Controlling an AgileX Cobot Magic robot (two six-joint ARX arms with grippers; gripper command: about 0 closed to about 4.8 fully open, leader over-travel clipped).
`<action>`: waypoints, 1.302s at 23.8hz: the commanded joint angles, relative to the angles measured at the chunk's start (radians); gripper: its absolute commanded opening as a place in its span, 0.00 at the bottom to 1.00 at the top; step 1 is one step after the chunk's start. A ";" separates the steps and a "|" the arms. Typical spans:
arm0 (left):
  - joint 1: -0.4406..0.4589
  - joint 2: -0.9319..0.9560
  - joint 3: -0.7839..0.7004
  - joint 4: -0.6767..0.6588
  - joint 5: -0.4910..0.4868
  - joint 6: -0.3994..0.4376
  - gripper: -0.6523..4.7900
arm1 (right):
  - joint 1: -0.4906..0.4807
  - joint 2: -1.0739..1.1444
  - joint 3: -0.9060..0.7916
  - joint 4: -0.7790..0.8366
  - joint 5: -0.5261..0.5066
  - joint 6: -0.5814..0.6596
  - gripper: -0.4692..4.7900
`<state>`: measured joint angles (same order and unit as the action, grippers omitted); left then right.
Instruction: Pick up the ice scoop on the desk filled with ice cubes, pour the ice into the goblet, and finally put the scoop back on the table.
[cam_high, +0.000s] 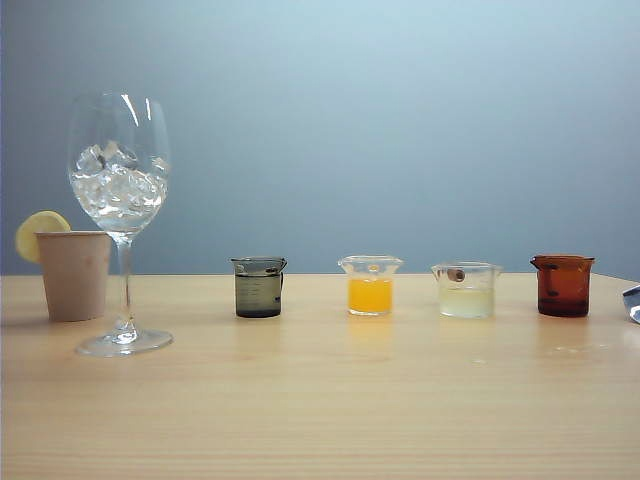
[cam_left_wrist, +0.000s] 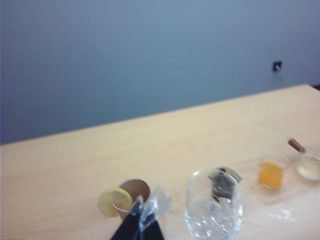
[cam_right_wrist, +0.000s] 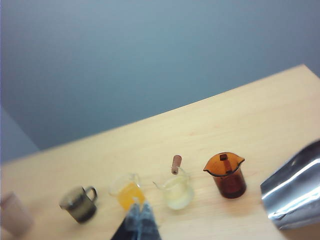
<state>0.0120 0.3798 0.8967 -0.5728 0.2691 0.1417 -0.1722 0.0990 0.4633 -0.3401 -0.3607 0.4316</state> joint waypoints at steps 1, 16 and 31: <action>0.017 -0.065 -0.041 0.007 -0.006 0.000 0.11 | 0.115 0.000 0.002 0.000 0.185 -0.185 0.07; 0.018 -0.378 -0.551 -0.014 -0.003 0.000 0.11 | 0.216 0.002 -0.384 0.365 0.340 -0.290 0.08; 0.016 -0.378 -0.837 0.239 0.001 0.003 0.11 | 0.215 -0.065 -0.423 0.326 0.336 -0.290 0.08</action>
<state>0.0296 0.0013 0.0708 -0.3908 0.2661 0.1421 0.0437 0.0551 0.0593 -0.0326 -0.0257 0.1436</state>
